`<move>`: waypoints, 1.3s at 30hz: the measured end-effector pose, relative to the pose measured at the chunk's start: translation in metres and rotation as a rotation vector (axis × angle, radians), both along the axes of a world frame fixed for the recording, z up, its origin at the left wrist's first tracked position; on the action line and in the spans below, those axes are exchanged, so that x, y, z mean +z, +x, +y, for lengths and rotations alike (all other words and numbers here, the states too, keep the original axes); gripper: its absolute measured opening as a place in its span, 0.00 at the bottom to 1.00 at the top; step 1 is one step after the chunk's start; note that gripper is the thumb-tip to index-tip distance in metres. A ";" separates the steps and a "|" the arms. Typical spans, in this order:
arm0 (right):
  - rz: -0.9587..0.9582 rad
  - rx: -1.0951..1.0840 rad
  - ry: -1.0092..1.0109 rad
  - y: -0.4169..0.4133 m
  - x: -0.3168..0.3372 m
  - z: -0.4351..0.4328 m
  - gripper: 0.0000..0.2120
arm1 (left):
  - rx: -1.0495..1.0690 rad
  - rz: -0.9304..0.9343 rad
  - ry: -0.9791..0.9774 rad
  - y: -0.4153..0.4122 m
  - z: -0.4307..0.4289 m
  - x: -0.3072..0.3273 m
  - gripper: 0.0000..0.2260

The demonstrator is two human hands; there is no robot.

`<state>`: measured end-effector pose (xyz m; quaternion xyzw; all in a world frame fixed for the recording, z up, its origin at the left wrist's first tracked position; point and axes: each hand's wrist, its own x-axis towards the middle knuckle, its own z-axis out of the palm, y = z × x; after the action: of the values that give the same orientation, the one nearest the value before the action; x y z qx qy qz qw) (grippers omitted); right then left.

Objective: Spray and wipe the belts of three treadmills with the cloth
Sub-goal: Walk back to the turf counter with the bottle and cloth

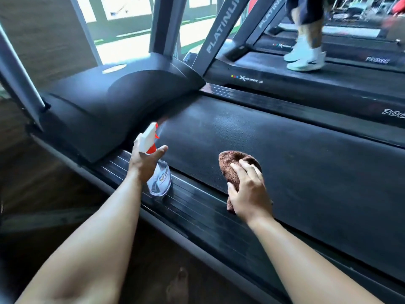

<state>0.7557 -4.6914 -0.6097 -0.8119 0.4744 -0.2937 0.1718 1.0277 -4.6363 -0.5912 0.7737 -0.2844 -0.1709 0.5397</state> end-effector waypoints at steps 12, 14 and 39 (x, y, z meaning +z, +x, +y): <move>0.020 0.008 0.001 -0.001 -0.003 -0.006 0.25 | -0.156 0.174 -0.288 0.001 -0.011 0.003 0.10; 0.006 -0.001 0.015 -0.003 0.000 -0.005 0.25 | -0.188 0.190 -0.337 -0.004 -0.010 0.007 0.12; -0.069 -0.264 -0.115 -0.187 0.103 0.043 0.25 | -0.590 0.122 -0.331 -0.253 -0.003 0.095 0.14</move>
<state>0.5684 -4.6485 -0.5062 -0.7403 0.5533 -0.3683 0.1012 0.7745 -4.6392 -0.4966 0.5483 -0.4871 -0.3173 0.6012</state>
